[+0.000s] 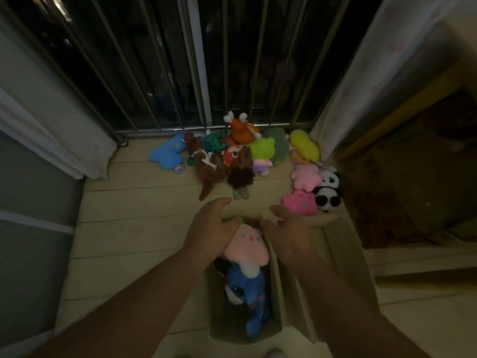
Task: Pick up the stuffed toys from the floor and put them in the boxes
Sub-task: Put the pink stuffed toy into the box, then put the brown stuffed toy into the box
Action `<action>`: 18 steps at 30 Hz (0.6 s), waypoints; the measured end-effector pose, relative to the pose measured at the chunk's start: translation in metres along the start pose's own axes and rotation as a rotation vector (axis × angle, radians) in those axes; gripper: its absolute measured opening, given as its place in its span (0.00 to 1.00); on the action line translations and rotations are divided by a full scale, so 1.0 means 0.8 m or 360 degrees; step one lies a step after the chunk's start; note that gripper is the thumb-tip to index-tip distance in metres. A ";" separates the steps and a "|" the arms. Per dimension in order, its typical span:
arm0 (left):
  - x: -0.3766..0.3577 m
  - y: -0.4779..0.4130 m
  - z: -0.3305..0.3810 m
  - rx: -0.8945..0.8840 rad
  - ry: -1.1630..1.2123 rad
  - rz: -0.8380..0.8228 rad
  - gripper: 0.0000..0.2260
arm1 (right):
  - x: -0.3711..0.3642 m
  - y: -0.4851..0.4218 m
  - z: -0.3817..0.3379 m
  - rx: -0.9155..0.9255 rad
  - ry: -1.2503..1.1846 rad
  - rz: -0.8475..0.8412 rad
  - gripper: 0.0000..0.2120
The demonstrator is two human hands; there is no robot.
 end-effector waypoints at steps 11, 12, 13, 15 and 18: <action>-0.009 -0.117 0.023 0.0030 -0.0099 -0.0002 0.22 | 0.014 -0.110 -0.009 0.0029 -0.0106 0.0059 0.23; -0.011 -0.134 0.027 0.0031 -0.0096 0.0015 0.22 | 0.015 -0.126 -0.010 0.0024 -0.0102 0.0066 0.23; -0.012 -0.151 0.031 0.0038 -0.0077 0.0027 0.21 | 0.014 -0.142 -0.011 0.0021 -0.0104 0.0065 0.22; -0.014 -0.182 0.032 0.0040 -0.0016 0.0048 0.19 | 0.011 -0.175 -0.016 0.0028 -0.0096 0.0051 0.22; -0.013 -0.226 0.026 0.0010 0.0000 0.0043 0.19 | 0.001 -0.223 -0.030 0.0047 -0.0069 0.0055 0.21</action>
Point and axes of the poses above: each hand's wrist, its own y-axis away from the middle knuckle, its own x-axis out of the back of the hand, z = x × y, the point moved 7 cm from there along -y, towards the middle knuckle, and after that the axes turned 3 degrees about x, right-handed, at the moved point
